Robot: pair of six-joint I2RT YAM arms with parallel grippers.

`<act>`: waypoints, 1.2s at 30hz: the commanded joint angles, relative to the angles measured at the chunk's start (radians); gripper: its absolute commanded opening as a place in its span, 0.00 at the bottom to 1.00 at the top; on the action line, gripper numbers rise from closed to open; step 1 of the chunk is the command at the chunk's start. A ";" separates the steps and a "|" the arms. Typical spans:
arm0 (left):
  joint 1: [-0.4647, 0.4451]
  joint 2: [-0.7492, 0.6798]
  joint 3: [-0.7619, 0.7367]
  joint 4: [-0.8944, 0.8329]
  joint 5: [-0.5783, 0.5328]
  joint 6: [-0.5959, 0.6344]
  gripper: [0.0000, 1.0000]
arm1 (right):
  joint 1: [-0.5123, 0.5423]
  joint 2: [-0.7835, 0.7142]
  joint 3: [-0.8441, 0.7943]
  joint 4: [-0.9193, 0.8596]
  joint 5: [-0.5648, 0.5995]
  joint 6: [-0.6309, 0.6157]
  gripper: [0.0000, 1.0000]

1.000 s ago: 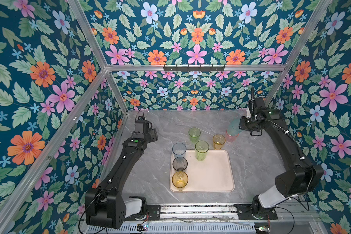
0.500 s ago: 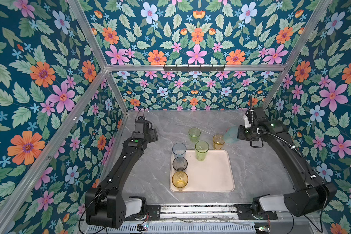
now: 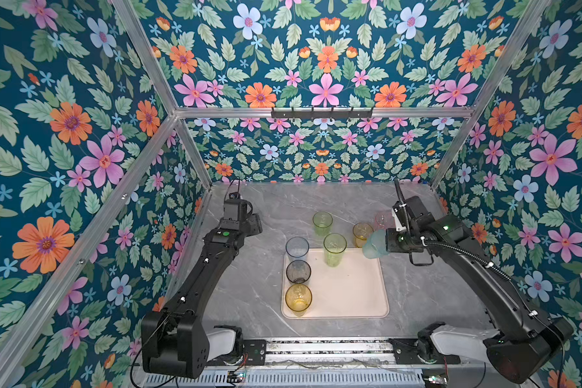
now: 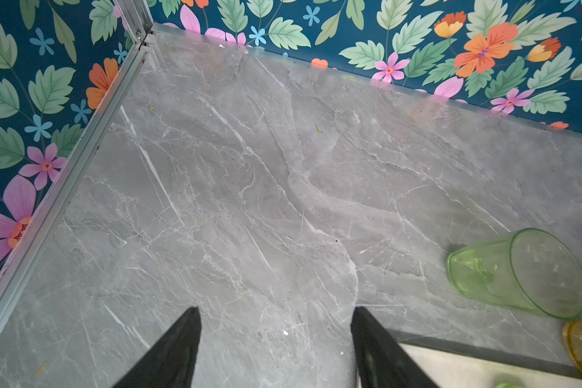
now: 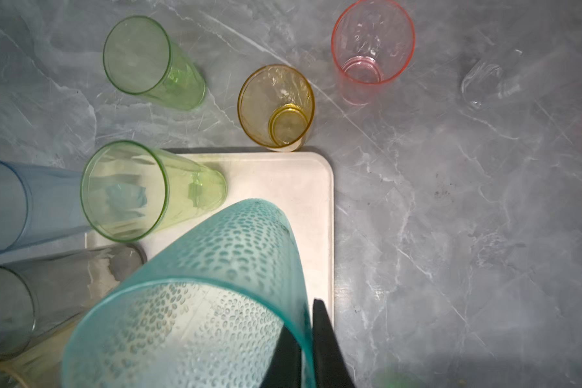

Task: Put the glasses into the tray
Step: 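Lower the teal glass onto the tray beside the green glass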

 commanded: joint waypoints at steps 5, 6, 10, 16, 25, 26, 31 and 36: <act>0.001 0.005 0.006 0.002 -0.006 0.006 0.74 | 0.114 -0.047 -0.099 -0.007 0.070 0.151 0.00; 0.001 0.004 0.005 0.002 -0.007 0.004 0.74 | 0.126 -0.051 -0.110 -0.005 0.073 0.167 0.00; 0.002 0.007 0.006 0.002 -0.006 0.004 0.74 | 0.185 -0.064 -0.161 0.023 0.091 0.220 0.00; 0.001 0.009 0.004 0.002 -0.003 0.004 0.74 | 0.267 -0.038 -0.219 0.076 0.119 0.297 0.00; 0.001 0.009 0.004 0.002 0.003 0.001 0.74 | 0.357 0.059 -0.227 0.171 0.127 0.355 0.00; 0.001 0.011 0.004 0.002 0.005 0.002 0.73 | 0.361 0.070 -0.227 0.180 0.124 0.356 0.00; 0.001 0.011 0.003 0.002 0.005 0.000 0.74 | 0.376 0.131 -0.205 0.197 0.112 0.350 0.00; 0.001 0.013 0.004 0.001 0.002 -0.001 0.73 | 0.408 0.181 -0.184 0.209 0.119 0.356 0.00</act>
